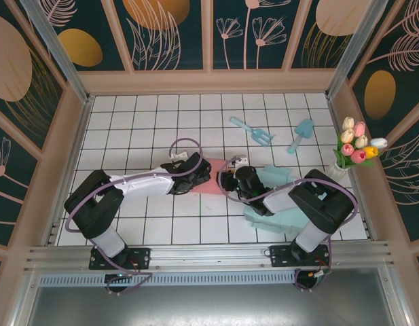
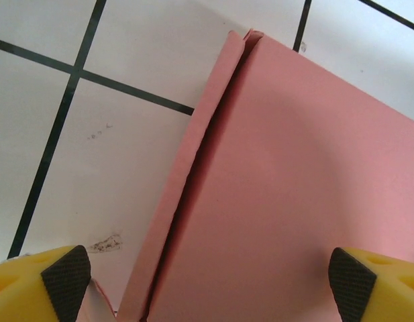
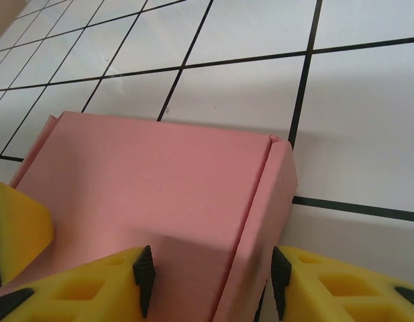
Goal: Fold the paper box
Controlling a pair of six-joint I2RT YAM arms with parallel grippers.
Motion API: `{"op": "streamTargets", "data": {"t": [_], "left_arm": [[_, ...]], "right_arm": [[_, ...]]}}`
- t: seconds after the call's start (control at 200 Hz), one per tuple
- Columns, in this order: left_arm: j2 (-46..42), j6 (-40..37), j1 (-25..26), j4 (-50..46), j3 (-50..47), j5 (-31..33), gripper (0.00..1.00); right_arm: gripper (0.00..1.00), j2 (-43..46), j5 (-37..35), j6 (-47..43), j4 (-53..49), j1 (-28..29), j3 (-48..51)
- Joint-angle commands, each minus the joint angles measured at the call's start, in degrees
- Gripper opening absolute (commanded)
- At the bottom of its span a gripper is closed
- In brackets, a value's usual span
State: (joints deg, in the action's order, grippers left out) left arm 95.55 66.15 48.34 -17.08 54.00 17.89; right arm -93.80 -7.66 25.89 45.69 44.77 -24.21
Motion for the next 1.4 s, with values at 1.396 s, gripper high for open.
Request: {"op": "streamTargets", "data": {"t": [1.396], "left_arm": [[4.74,15.76,-0.97,-5.68,6.63,-14.13,0.90]], "right_arm": [[0.58,7.16,2.15,0.83,-6.91,3.04,3.83]]}}
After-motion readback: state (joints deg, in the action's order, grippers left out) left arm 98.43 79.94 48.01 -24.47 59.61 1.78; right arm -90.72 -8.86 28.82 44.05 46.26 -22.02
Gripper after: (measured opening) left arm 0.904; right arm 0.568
